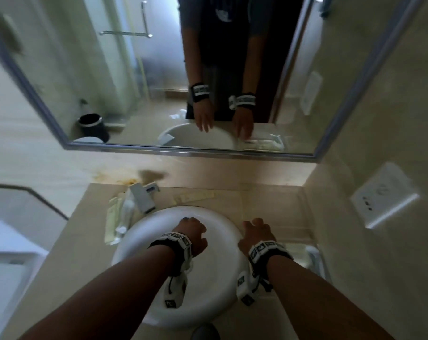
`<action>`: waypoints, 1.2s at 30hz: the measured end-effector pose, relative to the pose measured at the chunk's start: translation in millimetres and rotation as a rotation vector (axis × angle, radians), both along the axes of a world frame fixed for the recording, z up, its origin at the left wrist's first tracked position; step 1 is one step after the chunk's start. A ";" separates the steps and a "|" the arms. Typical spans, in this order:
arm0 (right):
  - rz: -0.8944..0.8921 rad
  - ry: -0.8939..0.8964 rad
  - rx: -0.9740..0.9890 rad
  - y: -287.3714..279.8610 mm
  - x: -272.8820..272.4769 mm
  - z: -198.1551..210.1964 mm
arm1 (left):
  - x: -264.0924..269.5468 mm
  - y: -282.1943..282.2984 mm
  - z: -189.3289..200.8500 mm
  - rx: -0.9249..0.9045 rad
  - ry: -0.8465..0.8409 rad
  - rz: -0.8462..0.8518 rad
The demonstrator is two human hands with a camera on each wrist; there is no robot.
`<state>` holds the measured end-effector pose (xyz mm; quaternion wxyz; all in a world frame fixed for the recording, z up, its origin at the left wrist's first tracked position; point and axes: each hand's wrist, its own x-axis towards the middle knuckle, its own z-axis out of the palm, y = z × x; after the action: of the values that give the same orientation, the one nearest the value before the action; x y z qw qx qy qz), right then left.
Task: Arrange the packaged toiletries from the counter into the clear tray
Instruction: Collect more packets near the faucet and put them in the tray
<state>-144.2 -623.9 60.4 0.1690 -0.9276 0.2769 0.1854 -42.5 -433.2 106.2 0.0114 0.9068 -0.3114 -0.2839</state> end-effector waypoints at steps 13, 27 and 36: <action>0.335 0.041 0.002 137.7 99.0 6.4 | 52.5 149.0 -14.4 -0.042 -0.021 0.338; 0.496 0.007 0.148 240.3 162.4 1.7 | 98.7 232.3 -37.4 -0.051 -0.030 0.542; 0.544 0.067 0.244 294.1 198.0 -23.8 | 137.3 270.2 -71.5 -0.011 0.040 0.558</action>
<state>53.8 -329.9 36.6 0.2139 -0.9339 -0.0008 0.2864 94.9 -163.0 34.7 0.1003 0.9516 -0.0508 -0.2859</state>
